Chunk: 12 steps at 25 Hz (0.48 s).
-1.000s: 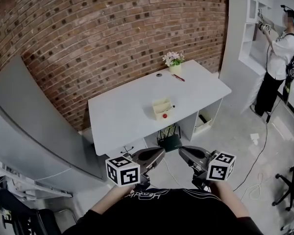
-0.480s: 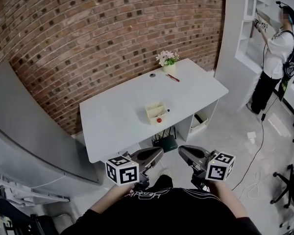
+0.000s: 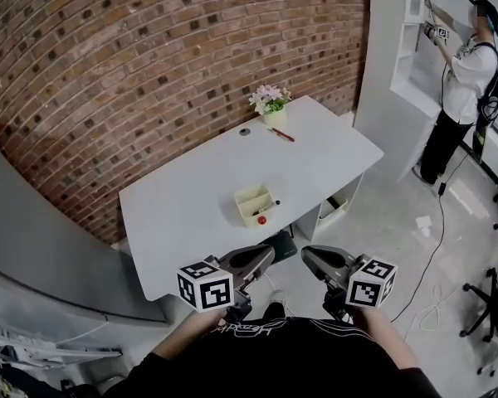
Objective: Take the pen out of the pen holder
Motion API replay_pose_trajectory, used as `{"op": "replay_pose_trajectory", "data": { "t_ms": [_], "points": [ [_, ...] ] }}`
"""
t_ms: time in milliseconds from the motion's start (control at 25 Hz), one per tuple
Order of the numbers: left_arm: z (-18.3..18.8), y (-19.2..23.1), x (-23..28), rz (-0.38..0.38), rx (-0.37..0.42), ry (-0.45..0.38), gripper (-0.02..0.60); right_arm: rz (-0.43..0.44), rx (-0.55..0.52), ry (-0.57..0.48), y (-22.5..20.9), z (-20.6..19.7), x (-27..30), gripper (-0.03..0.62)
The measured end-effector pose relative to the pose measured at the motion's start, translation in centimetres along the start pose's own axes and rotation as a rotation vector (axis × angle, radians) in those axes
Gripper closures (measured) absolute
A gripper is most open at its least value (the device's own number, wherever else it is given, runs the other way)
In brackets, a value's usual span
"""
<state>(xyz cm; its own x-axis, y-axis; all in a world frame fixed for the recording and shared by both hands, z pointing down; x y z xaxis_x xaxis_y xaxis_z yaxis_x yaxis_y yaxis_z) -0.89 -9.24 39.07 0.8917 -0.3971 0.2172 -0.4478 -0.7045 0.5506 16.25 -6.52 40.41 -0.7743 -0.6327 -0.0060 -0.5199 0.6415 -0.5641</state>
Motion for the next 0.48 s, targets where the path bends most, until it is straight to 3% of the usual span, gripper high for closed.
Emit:
{"op": "replay_pose_trajectory", "data": {
  "t_ms": [480],
  "points": [
    [2.5,7.5,2.4,0.023,-0.077,0.032,0.578,-0.059,0.088,0.055,-6.4,1.1,5.5,0.591]
  ]
}}
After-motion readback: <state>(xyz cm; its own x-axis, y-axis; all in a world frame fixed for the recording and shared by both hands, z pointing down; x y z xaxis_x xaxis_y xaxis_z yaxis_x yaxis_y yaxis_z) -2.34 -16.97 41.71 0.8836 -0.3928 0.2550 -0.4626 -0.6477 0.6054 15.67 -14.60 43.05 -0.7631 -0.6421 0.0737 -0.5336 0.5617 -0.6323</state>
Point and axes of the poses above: the fingertips, and each gripper's own axes: x forward along the fingers, y to its left, z out of its top, the point moved 6 cm from there along -x, backward along the fingers
